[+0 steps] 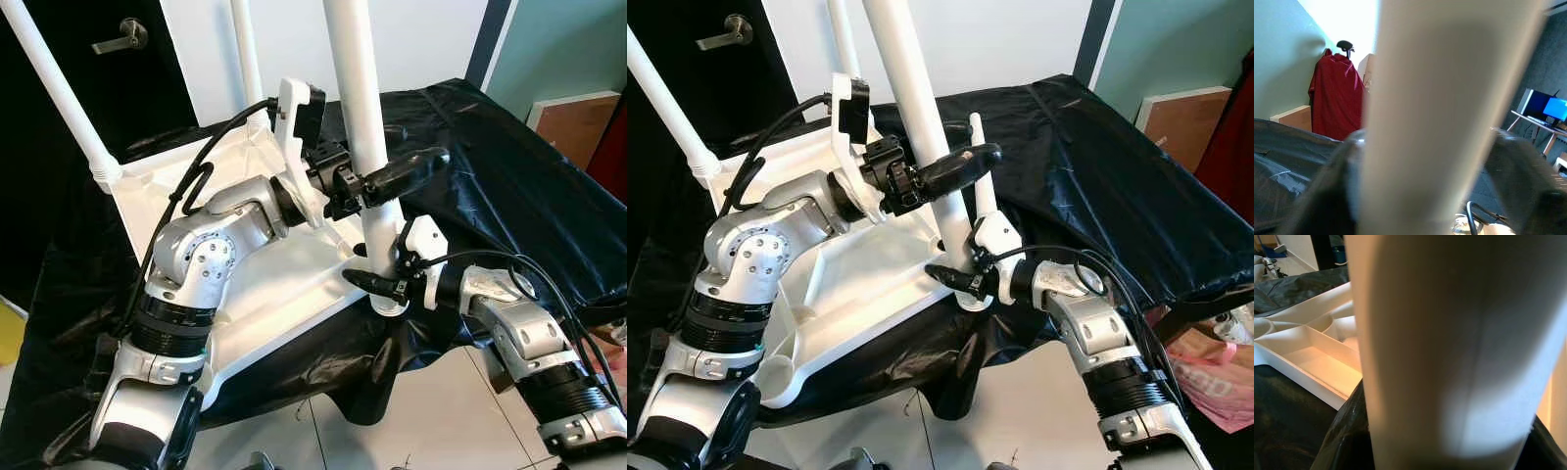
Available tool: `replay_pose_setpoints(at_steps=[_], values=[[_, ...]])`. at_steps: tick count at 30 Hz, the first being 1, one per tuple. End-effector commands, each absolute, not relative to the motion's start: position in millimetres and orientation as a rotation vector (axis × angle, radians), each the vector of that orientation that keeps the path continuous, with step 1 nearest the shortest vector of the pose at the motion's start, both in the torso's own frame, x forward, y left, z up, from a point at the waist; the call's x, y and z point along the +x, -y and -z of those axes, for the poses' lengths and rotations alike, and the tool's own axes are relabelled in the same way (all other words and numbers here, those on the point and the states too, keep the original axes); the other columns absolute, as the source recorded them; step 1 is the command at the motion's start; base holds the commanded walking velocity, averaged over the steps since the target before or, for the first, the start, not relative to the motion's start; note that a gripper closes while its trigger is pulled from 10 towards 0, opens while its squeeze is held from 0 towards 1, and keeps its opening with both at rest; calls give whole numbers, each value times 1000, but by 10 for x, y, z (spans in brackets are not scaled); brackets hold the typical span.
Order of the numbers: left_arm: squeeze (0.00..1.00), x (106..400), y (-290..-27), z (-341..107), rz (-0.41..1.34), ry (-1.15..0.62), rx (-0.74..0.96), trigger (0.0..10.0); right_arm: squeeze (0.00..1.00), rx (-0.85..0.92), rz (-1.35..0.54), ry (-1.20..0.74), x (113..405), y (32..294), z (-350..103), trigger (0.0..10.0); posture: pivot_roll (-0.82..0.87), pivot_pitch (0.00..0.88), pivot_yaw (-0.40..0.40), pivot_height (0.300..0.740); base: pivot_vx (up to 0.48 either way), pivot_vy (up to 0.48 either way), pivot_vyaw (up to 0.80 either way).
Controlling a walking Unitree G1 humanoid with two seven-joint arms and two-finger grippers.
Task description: Building children table
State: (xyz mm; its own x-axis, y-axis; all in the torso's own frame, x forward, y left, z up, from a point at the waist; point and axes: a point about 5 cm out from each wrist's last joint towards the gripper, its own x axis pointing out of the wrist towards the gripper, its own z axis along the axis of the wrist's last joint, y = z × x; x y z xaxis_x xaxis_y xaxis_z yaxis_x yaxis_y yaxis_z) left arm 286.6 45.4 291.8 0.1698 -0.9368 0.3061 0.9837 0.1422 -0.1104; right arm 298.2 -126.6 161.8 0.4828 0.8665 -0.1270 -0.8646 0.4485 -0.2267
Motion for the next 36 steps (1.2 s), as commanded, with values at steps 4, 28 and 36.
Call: replay_pose_setpoints(at_steps=[4,28,36], values=[[0,2751,-438,-2982,1581,205,-292,0,0,-245,-1070,-31,2992,1245,-1612,10000,-85,8,21,740,0,0,0],[0,3064,-437,-2993,1260,173,-227,10000,1000,-162,-988,2,3067,1219,-1704,10000,-102,0,4,740,0,0,0],[0,3216,-395,-3189,1046,168,-224,10000,0,-98,-818,98,3147,1105,-1752,10000,-93,0,-6,740,0,0,0]])
